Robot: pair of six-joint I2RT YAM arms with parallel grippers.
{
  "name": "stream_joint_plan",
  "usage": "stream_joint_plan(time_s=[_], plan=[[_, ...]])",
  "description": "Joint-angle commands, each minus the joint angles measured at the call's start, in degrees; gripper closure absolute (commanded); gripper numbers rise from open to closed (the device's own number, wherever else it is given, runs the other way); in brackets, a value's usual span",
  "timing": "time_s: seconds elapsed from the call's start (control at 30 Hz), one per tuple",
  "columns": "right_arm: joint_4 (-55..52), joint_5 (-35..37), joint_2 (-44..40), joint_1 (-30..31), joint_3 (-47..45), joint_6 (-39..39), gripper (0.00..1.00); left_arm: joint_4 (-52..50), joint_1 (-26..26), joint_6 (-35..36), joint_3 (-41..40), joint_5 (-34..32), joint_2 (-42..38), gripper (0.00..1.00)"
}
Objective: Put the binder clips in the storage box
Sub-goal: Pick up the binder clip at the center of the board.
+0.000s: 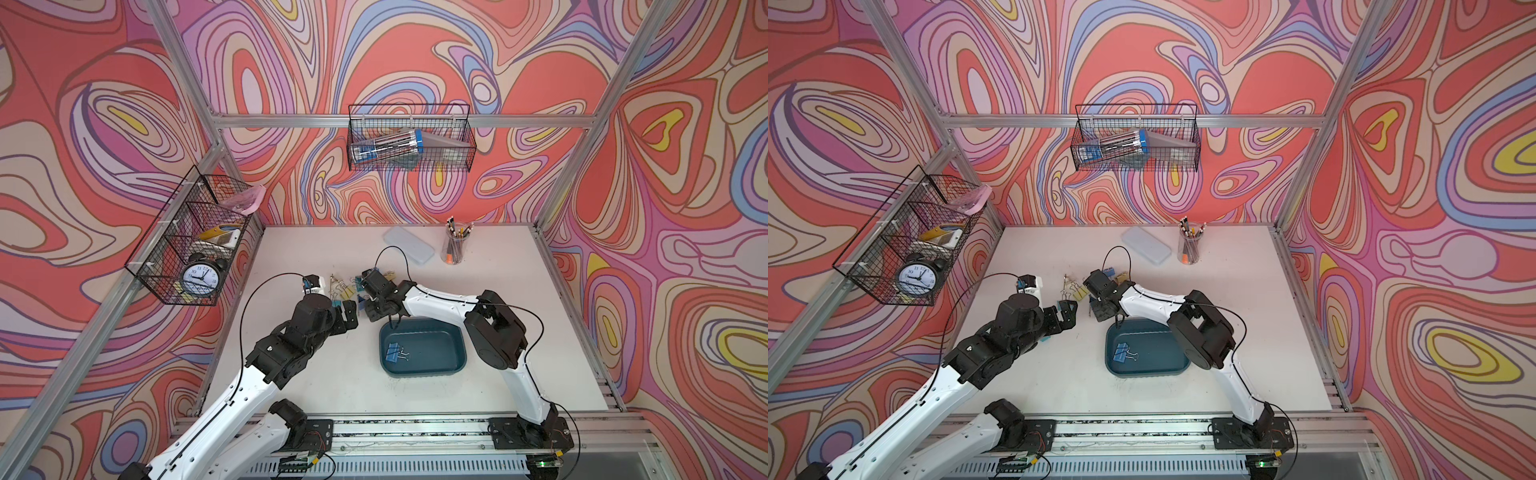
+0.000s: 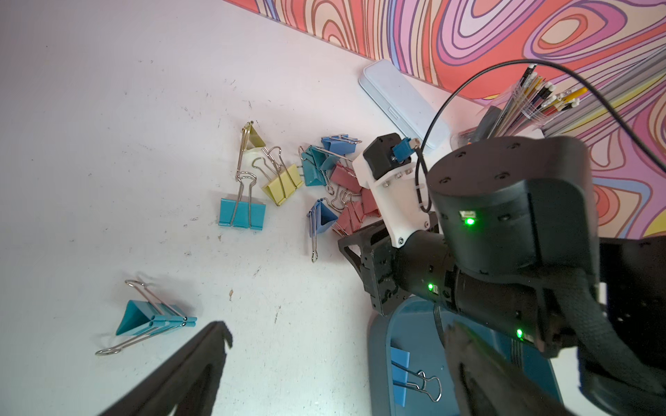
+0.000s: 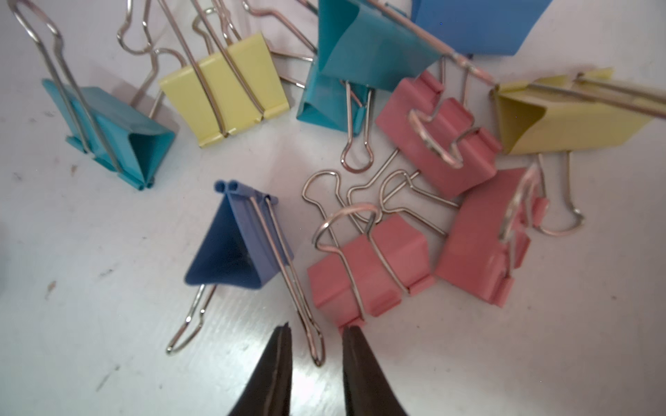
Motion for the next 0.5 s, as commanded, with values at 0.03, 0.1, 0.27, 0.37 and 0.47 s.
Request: stream_joint_plan(time_s=[0.03, 0.1, 0.27, 0.37, 0.47], plan=[[2.2, -2.4, 1.8, -0.2, 1.2, 0.3, 0.84, -0.4, 0.4, 0.8, 0.6, -0.4, 0.4, 0.01], [2.2, -2.5, 1.8, -0.2, 1.4, 0.3, 0.88, -0.3, 0.4, 0.6, 0.6, -0.3, 0.5, 0.01], [2.5, -3.7, 0.9, -0.2, 1.2, 0.5, 0.97, -0.5, 0.4, 0.6, 0.5, -0.3, 0.4, 0.01], [3.1, -5.0, -0.9, -0.2, 0.6, 0.9, 1.0, -0.7, 0.4, 0.6, 0.5, -0.4, 0.0, 0.01], [2.9, -6.2, -4.0, -0.2, -0.3, 1.4, 1.0, -1.0, 0.4, 0.5, 0.6, -0.5, -0.5, 0.01]])
